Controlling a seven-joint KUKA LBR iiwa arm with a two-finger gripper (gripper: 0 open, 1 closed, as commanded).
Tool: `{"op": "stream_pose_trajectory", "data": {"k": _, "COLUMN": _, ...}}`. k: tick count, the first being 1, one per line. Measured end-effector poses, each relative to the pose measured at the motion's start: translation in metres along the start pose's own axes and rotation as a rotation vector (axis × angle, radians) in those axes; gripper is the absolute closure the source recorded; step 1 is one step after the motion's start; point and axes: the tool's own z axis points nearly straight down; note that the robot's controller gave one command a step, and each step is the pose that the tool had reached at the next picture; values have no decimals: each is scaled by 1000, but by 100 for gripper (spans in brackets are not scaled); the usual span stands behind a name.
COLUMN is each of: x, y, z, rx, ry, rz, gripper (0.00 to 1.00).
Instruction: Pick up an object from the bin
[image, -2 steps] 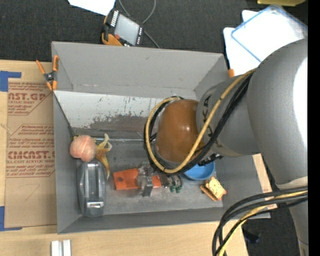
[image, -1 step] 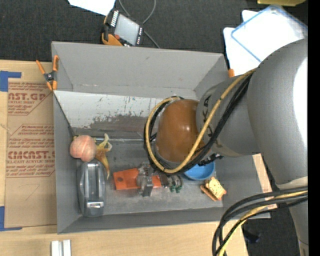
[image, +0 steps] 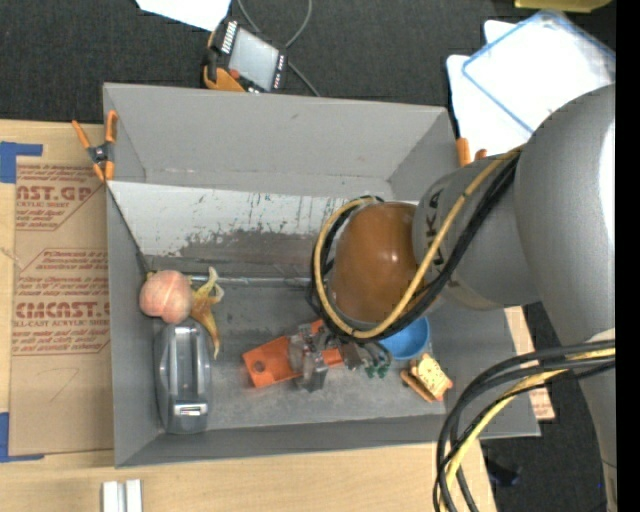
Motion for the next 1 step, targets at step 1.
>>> {"op": "stream_pose_trajectory", "data": {"k": 1, "x": 13, "y": 35, "z": -138, "rx": 0, "ry": 5, "rz": 177, "gripper": 100}}
